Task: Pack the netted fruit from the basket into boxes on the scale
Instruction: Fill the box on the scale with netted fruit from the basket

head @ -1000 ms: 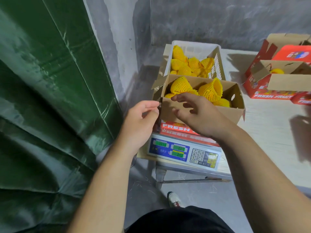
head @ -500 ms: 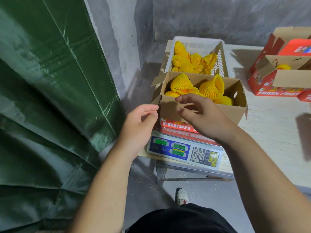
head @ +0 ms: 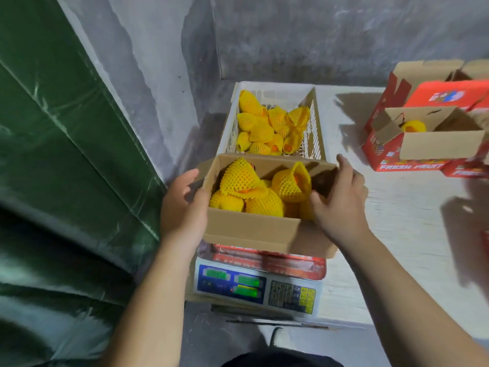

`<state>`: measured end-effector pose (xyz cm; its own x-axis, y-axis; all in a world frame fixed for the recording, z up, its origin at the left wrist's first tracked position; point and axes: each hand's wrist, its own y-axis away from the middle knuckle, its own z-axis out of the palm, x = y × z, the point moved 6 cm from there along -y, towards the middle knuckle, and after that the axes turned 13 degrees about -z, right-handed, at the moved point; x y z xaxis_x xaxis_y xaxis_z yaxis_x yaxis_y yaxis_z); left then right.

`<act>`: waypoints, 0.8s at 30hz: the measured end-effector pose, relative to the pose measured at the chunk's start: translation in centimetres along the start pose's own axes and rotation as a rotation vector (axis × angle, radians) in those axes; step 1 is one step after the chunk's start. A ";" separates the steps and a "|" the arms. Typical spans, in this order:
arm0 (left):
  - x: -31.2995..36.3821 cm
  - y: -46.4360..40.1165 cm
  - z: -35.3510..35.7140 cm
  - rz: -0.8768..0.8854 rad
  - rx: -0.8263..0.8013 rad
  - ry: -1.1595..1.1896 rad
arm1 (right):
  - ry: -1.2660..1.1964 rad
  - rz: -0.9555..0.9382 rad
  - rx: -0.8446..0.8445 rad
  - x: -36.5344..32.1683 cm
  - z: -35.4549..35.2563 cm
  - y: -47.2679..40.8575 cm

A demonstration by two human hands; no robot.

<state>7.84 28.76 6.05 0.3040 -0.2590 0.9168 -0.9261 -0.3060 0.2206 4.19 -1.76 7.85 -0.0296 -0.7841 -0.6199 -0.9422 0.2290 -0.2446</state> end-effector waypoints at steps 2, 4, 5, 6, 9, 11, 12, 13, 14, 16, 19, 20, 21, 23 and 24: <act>-0.2 -1.9 1.6 -0.079 -0.066 -0.125 | -0.015 -0.002 -0.066 0.9 0.8 -0.8; -0.8 -3.3 3.6 -0.131 -0.178 -0.234 | 0.020 -0.049 -0.077 1.0 1.3 -1.1; -1.0 -3.6 4.2 -0.133 -0.210 -0.254 | 0.062 -0.072 -0.076 1.0 1.3 -1.1; -1.0 -3.8 4.6 -0.125 -0.225 -0.255 | 0.100 -0.087 -0.078 1.1 1.4 -1.1; -1.8 -4.0 4.3 -0.121 -0.278 -0.204 | 0.125 -0.091 -0.088 1.4 1.7 -0.8; -2.4 -4.5 3.7 -0.140 -0.306 -0.244 | 0.123 -0.095 -0.081 1.4 1.7 -0.5; -2.5 -5.0 3.6 -0.154 -0.322 -0.293 | 0.106 -0.081 -0.063 1.5 1.6 -0.6; -2.6 -5.6 3.5 -0.168 -0.355 -0.343 | 0.077 -0.050 -0.035 1.6 1.4 -0.6; -2.6 -6.0 3.4 -0.183 -0.395 -0.380 | 0.042 -0.006 -0.006 1.9 1.3 -0.6; -2.8 -6.6 3.2 -0.200 -0.475 -0.456 | -0.036 0.142 0.020 2.7 1.2 -0.5; -2.7 -7.4 3.4 -0.175 -0.534 -0.597 | -0.101 0.384 -0.072 4.2 1.3 -0.8; -2.5 -7.6 3.4 -0.137 -0.520 -0.630 | -0.071 0.420 -0.131 4.4 1.2 -1.2; -2.2 -7.5 3.2 -0.097 -0.502 -0.648 | -0.025 0.429 -0.190 4.2 0.9 -1.5; -2.0 -7.1 2.5 -0.035 -0.469 -0.648 | 0.033 0.373 -0.242 3.5 0.1 -1.8; -2.1 -6.9 1.9 -0.010 -0.460 -0.643 | 0.047 0.339 -0.222 3.2 -0.3 -1.7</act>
<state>14.03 29.68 1.98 0.2525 -0.7800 0.5726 -0.8795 0.0617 0.4719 5.54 -4.84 6.53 -0.3613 -0.7122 -0.6019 -0.9254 0.3529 0.1379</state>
